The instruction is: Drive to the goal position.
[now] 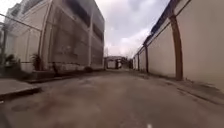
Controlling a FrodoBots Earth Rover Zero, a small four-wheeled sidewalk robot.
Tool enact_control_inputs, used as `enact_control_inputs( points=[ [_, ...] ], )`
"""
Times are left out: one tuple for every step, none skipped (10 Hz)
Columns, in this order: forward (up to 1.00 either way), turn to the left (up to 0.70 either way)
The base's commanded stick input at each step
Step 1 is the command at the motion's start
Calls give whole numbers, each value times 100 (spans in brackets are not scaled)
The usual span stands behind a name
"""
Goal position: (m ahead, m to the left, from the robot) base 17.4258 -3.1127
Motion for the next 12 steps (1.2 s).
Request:
enact_control_inputs(
  points=[
    [70, 0],
    [70, 0],
    [70, 0],
    [70, 0],
    [70, 0],
    [70, 0],
    [70, 0],
    [70, 0],
    [70, 0],
    [70, 0],
    [70, 0],
    [70, 0]
  ],
)
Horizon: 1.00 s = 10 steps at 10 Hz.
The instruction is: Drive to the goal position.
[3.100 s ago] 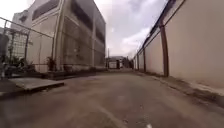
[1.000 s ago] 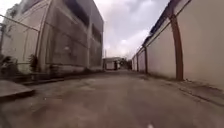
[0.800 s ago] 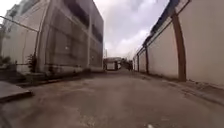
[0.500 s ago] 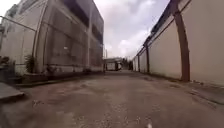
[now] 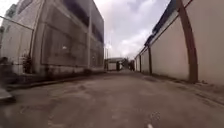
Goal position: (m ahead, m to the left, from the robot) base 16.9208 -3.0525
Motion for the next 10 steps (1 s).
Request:
enact_control_inputs(
  points=[
    [70, 0],
    [70, 0],
    [70, 0],
    [70, 0],
    [70, 0],
    [70, 0],
    [70, 0],
    [70, 0],
    [70, 0],
    [70, 0]
  ],
)
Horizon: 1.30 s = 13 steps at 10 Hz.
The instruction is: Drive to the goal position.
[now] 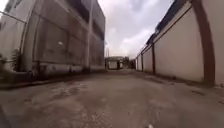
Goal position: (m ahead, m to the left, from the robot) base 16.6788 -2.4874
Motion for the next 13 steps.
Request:
enact_control_inputs(
  points=[
    [70, -2],
    [70, -35],
    [70, -35],
    [70, -35],
    [70, -35],
    [70, -35],
    [70, -35],
    [70, -35],
    [70, 0],
    [70, 0],
    [70, 0],
    [70, 0],
    [70, 0]
  ],
)
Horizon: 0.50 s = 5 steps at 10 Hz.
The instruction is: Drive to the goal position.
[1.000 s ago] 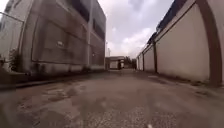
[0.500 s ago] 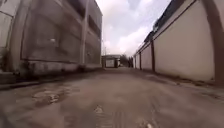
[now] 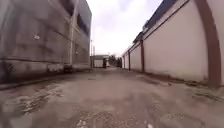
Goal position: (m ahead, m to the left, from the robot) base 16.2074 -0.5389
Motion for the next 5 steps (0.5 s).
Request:
enact_control_inputs(
  points=[
    [70, 0],
    [70, 0],
    [70, 0],
    [70, 0],
    [70, 0]
  ],
)
